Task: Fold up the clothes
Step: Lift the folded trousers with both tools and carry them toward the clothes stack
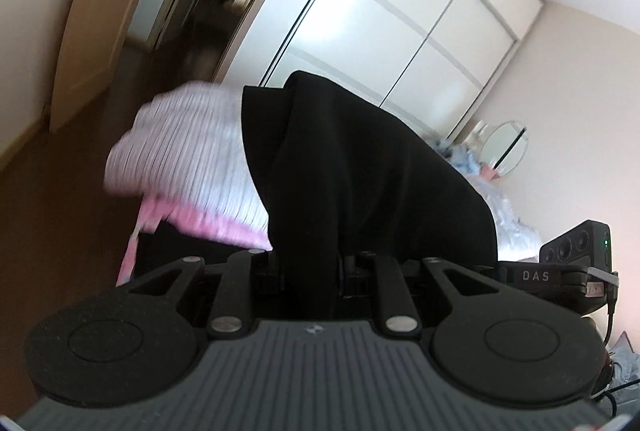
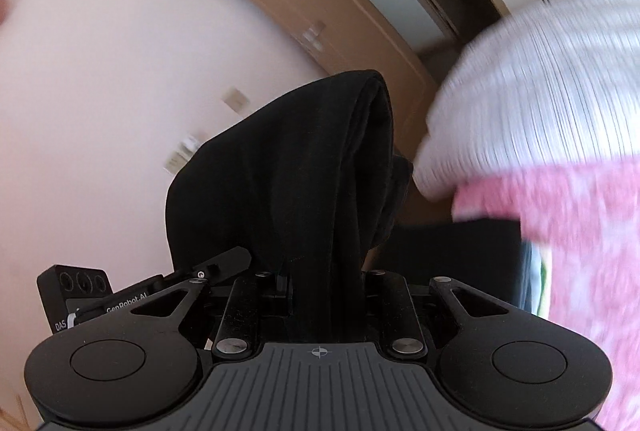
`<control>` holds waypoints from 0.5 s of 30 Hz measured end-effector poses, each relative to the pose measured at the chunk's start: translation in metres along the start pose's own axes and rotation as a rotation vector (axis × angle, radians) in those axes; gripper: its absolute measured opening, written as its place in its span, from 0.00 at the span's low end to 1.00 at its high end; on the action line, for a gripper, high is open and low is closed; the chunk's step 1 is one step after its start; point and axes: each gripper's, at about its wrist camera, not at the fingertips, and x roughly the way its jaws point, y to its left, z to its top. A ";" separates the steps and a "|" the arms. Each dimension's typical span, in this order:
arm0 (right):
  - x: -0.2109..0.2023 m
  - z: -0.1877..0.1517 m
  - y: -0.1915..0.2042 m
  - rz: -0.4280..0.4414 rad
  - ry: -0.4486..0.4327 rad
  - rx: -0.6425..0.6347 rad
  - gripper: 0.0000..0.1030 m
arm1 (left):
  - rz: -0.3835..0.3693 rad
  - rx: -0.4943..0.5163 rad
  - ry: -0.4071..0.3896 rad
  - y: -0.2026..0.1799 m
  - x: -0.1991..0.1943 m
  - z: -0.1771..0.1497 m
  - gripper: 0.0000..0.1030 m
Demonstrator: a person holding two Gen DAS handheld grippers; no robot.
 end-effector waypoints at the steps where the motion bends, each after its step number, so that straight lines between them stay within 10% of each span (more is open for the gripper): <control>1: 0.012 0.002 -0.006 -0.010 0.016 0.024 0.21 | 0.006 -0.013 0.016 0.009 0.005 -0.002 0.16; 15: 0.076 0.026 -0.070 -0.098 0.169 0.159 0.22 | 0.058 -0.128 0.174 0.084 0.082 0.002 0.17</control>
